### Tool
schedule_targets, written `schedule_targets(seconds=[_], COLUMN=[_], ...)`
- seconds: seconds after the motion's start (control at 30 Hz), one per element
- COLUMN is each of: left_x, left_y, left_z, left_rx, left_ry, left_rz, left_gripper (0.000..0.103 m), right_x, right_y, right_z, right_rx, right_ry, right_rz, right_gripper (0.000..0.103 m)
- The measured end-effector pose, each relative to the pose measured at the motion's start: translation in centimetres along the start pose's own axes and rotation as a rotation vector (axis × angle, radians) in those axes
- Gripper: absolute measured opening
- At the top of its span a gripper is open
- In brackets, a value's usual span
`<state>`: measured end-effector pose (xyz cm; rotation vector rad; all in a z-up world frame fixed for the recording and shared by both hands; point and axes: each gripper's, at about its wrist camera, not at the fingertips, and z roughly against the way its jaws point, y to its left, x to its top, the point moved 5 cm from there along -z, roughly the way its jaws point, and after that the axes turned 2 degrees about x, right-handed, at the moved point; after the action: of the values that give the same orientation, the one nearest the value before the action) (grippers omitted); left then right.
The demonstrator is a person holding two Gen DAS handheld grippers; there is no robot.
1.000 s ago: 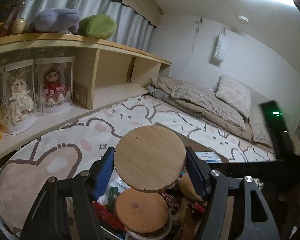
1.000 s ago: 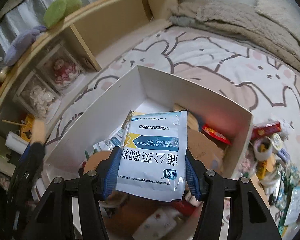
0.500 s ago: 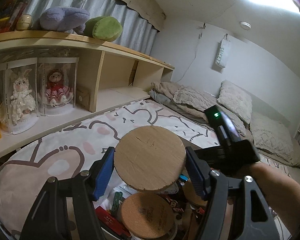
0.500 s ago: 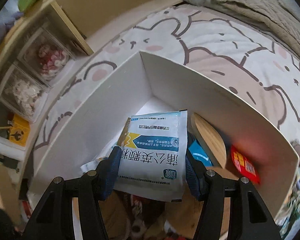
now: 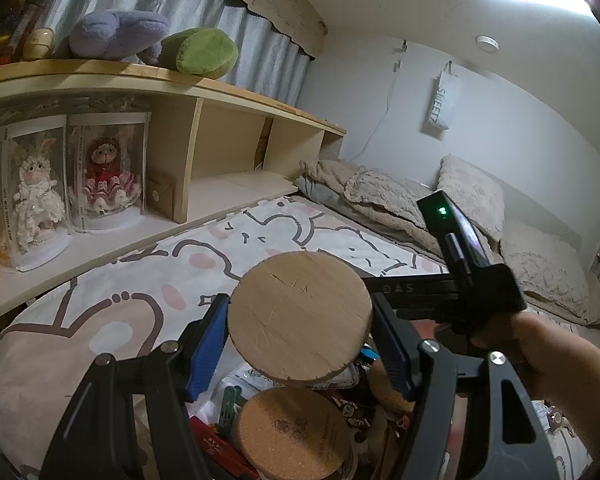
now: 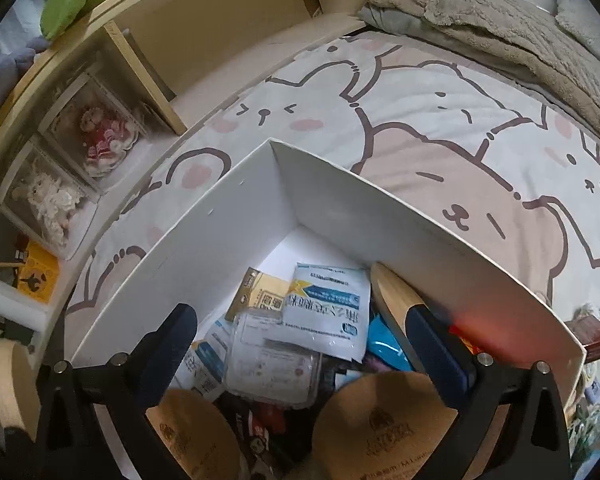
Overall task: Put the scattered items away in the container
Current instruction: 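Lower the white sachet into the box and open the right tool, then raise the right tool out of the box while the left tool holds the wooden disc above it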
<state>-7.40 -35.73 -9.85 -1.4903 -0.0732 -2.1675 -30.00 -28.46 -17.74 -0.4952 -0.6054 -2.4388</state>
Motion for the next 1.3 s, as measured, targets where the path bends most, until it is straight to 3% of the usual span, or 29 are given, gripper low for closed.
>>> schedule_targets(seconds=[0.33, 0.53, 0.8, 1.03, 1.3], left_x=[-0.8, -1.1, -1.5, -1.6, -0.6], left_y=[-0.6, -1.2, -1.7, -3.0, -3.7], left_z=[-1.0, -1.4, -1.5, -1.5, -1.2], left_rx=[-0.009, -0.014, -0.022, -0.062, -0.037], left_ry=[0.049, 0.066, 0.094, 0.124, 0.151], left_rz=[-0.015, -0.024, -0.037, -0.046, -0.074], left_gripper=[0.069, 0.069, 0.069, 0.069, 0.069], right_x=[-2.3, -4.8, -8.8, -13.1, -16.6], right_y=[0.3, -0.5, -1.8, -3.3, -4.2], right_z=[4.0, 7.4, 12.0, 14.7, 17.2], right_rx=[0.075, 0.105, 0.111, 0.107, 0.065], right_ry=[-0.031, -0.093, -0.198, -0.234, -0.282], right_rz=[0.007, -0.005, -0.005, -0.015, 0.007], right_gripper=[0.103, 0.103, 0.103, 0.103, 0.103])
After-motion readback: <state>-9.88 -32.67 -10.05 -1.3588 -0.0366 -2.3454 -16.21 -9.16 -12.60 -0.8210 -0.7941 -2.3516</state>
